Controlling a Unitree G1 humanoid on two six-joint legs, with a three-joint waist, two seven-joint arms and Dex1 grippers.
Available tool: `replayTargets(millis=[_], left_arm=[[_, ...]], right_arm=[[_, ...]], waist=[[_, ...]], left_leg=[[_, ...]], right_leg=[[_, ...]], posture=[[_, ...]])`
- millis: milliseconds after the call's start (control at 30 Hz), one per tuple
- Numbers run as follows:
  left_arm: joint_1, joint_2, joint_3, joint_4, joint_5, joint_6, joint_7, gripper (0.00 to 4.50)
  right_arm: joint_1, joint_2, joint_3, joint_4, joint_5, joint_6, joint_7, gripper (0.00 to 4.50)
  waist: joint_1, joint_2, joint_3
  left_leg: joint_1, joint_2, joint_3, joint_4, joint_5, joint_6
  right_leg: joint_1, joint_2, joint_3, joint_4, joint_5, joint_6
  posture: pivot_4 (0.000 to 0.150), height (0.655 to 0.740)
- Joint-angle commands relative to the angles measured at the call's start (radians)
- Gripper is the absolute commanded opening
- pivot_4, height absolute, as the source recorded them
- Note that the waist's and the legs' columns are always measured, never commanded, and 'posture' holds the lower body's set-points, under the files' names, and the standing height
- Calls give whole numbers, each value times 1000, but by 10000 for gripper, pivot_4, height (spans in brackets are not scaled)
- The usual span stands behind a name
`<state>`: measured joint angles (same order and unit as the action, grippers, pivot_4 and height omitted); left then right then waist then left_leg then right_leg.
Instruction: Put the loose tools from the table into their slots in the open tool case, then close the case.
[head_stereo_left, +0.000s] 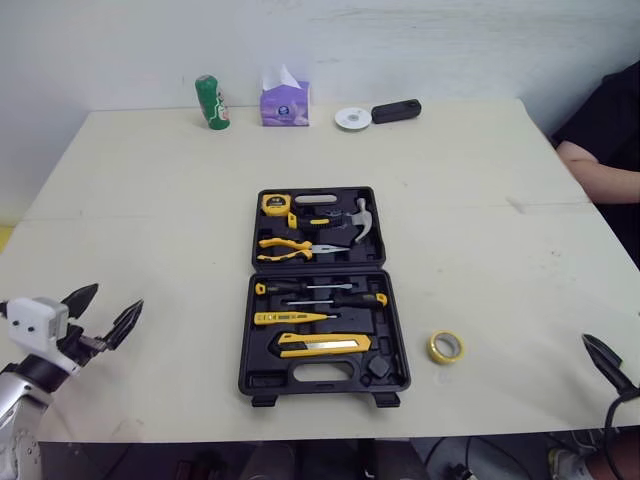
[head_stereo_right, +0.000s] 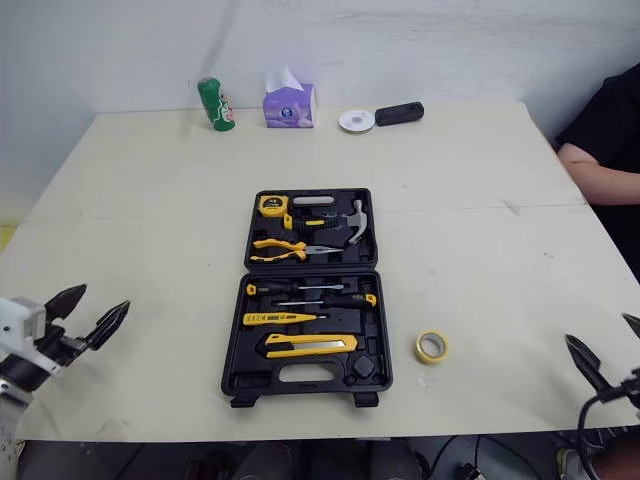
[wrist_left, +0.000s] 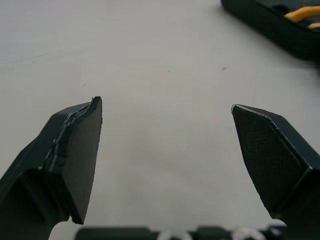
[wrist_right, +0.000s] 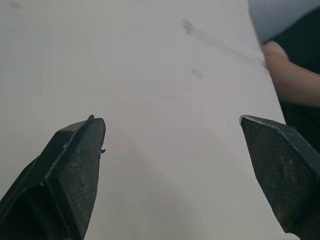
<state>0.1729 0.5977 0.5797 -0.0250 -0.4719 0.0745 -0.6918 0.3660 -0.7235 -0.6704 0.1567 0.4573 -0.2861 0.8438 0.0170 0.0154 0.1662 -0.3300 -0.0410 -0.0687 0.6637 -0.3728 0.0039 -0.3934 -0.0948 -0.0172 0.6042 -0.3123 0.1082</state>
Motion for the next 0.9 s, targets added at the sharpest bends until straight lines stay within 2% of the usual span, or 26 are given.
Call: replayTargets(millis=[33, 133, 333, 467, 567, 733, 900], left_arm=[[-38, 34, -23, -63, -45, 19, -51, 43824], [-89, 47, -90, -129, -81, 66, -101, 43824], [-164, 73, -212, -237, -112, 152, -165, 43824], [-227, 109, -308, -326, -138, 214, -236, 43824], [-260, 112, -342, -366, -164, 257, -244, 43824], [-328, 125, -487, -439, -165, 309, -316, 43824], [-379, 93, -581, -473, -147, 316, -316, 43824]], right_arm=[[58, -71, -10, -173, -17, 110, 9, 45000], [141, -169, 11, -323, -60, 230, 76, 45000], [195, -320, 20, -519, 68, 551, 232, 45000], [118, -445, 57, -681, 114, 717, 266, 45000], [60, -484, 97, -741, 137, 807, 266, 45000], [-78, -578, 283, -829, 121, 917, 246, 45000], [-198, -635, 438, -857, 107, 1019, 212, 45000]], waist=[[4, 0, 0], [11, 1, 1], [6, -2, 2], [3, -3, 3], [7, -4, 3], [12, -6, 4], [9, -8, 6]], left_leg=[[0, 0, 0, 0, 0, 0], [-4, -1, 0, 2, 0, 0], [-3, 0, -1, 2, 0, 1], [-4, 0, -1, 3, 1, 0], [-4, 0, -2, 2, 1, 0], [-6, -1, -3, 3, 1, 1], [-6, -1, -3, 3, 1, 1]], right_leg=[[0, 0, 0, 0, 0, 0], [-3, 0, -1, 0, 0, 0], [-1, 0, -1, -2, 1, 1], [-2, 1, -1, -1, 1, 1], [-2, 1, -2, -2, 1, 1], [-2, 0, -3, -3, 1, 1], [-2, 1, -3, -4, 1, 1]], posture=[[1500, 7400], [1500, 7400], [1500, 7400], [1500, 7400], [1500, 7400], [1500, 7400], [1500, 7400]])
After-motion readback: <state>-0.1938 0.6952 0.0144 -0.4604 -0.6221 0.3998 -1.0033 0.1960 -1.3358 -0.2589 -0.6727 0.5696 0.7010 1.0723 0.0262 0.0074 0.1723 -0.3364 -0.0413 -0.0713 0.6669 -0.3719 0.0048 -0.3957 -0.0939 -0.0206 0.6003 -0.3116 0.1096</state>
